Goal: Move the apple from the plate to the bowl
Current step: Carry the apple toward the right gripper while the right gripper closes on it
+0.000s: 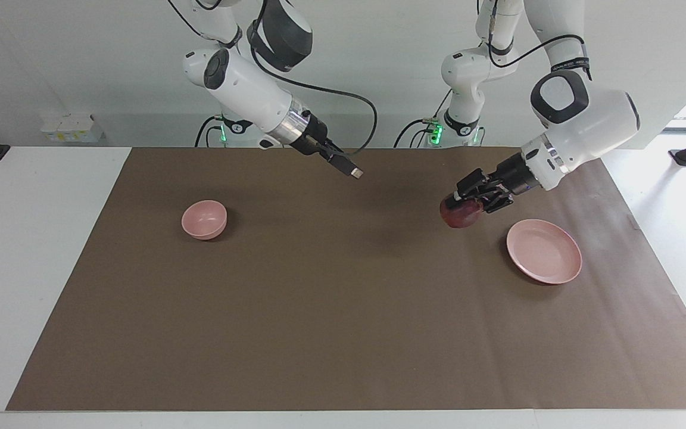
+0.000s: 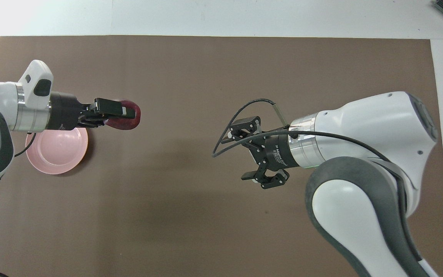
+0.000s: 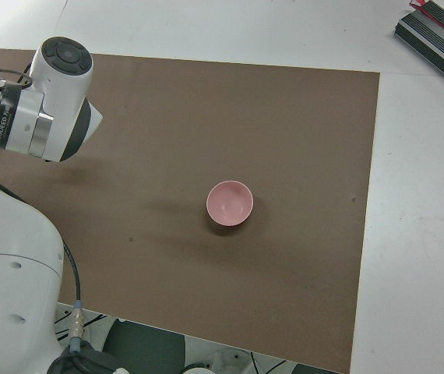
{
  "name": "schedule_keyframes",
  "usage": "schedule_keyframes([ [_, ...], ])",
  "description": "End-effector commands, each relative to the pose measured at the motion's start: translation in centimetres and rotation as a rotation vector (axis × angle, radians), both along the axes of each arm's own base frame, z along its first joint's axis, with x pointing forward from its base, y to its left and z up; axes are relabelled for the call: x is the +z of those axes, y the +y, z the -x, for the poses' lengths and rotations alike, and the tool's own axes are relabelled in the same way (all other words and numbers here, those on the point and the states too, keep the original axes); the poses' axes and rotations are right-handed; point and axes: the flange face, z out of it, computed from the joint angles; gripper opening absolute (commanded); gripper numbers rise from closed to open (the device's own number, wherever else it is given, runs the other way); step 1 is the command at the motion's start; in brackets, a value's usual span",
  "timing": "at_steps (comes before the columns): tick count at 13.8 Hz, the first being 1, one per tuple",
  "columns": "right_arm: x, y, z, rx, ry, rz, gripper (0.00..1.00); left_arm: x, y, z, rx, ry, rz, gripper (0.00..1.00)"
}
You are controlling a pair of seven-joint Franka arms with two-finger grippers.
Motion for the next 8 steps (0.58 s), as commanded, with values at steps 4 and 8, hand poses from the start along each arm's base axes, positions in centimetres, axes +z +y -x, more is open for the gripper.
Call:
schedule_keyframes([
  [4,0.2,4.0,-2.2,-0.146,0.068,-0.052,1.0,1.2,-3.3,2.5,-0.065,0.016,0.081,0.0],
  [8,-0.4,4.9,-4.3,-0.226,0.105,-0.053,1.0,1.4,-5.9,3.7,-0.112,0.014,0.08,0.0],
])
